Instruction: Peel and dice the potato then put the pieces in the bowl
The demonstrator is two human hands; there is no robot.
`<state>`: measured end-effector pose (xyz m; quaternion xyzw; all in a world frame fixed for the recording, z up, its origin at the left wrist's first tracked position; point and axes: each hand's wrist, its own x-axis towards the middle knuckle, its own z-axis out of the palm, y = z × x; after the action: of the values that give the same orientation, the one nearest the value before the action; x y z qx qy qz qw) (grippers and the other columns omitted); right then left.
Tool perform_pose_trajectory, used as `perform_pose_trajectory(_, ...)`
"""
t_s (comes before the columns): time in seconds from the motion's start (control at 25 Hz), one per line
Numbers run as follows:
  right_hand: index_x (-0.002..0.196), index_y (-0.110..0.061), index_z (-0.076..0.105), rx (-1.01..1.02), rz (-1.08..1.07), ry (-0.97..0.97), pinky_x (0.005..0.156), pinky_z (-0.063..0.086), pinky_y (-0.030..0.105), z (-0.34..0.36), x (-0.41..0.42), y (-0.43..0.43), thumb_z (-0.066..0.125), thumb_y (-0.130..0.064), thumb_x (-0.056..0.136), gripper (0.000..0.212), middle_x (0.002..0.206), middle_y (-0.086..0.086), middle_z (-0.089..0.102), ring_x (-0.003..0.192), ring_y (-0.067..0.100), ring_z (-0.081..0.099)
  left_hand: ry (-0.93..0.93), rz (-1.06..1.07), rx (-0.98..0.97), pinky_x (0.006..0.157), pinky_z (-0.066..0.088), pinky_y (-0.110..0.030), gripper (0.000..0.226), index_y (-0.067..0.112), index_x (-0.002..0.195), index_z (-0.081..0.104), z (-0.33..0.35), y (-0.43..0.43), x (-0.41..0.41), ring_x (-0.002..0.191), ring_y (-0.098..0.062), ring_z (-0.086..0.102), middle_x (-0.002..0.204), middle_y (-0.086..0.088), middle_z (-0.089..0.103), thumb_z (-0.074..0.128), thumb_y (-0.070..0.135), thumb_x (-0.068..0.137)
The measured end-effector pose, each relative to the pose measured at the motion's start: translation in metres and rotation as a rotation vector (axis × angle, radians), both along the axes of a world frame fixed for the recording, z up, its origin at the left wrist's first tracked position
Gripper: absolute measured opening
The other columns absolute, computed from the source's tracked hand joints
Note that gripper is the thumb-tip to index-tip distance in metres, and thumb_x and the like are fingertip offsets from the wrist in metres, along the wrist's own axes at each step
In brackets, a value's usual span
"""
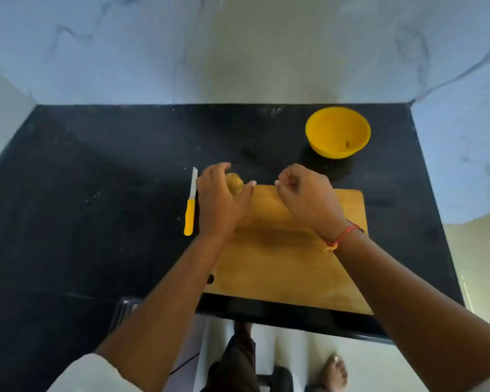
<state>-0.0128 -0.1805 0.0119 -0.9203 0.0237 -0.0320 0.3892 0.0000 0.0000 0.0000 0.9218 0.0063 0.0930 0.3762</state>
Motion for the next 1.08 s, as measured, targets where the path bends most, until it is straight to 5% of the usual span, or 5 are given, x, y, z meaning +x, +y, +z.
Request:
perform_pose_trajectory(0.16,0.114,-0.022,0.063,-0.017,-0.008,-0.055,0.075,0.056,0.028,-0.03,0.016,0.012,0.062,-0.035,0.097,0.022,0.101,-0.009,0.062,0.088,0.007,0.059,0.151,0.039,0.124,0.098,0.029,-0.025,0.082,0.019,0.147,0.036,-0.034,0.01,0.021,0.133,-0.019,0.035,0.145,-0.003,0.041,0.071,0.054,0.083)
perform_pose_trajectory(0.52,0.115,-0.027,0.065,-0.124,0.047,-0.227,0.077,0.047,0.014,-0.068,0.02,0.032,0.058,-0.039,0.097,0.022,0.107,-0.012,0.06,0.092,0.002,0.054,-0.133,0.053,-0.187,0.078,0.045,-0.008,0.045,0.026,0.115,0.049,-0.054,0.014,0.012,0.093,-0.001,0.056,0.103,0.015,0.053,0.074,0.017,0.078)
perform_pose_trajectory(0.76,0.113,-0.032,0.063,-0.26,0.166,-0.253,0.075,0.045,0.015,-0.07,0.015,0.032,0.056,-0.049,0.096,0.025,0.105,-0.014,0.057,0.09,0.004,0.055,-0.339,0.06,-0.391,0.072,0.053,-0.025,0.005,0.016,0.096,0.062,-0.053,0.023,0.005,0.079,-0.011,0.063,0.086,0.009,0.062,0.057,0.017,0.094)
perform_pose_trajectory(0.92,0.11,-0.028,0.065,-0.34,0.197,-0.267,0.078,0.051,0.023,-0.072,0.013,0.032,0.057,-0.051,0.095,0.029,0.1,-0.01,0.058,0.089,0.007,0.056,-0.3,0.065,-0.177,0.064,0.048,-0.017,0.015,0.027,0.085,0.063,-0.036,0.049,0.008,0.072,-0.001,0.06,0.076,0.013,0.062,0.062,0.038,0.096)
perform_pose_trajectory(1.08,0.105,-0.029,0.067,-0.407,0.193,-0.276,0.083,0.052,0.029,-0.075,0.009,0.038,0.059,-0.052,0.093,0.027,0.101,-0.006,0.058,0.093,0.012,0.055,0.02,0.198,0.245,0.075,0.052,-0.035,0.015,0.031,0.088,0.067,-0.034,0.097,0.012,0.086,-0.018,0.063,0.093,0.011,0.065,0.069,0.046,0.088)
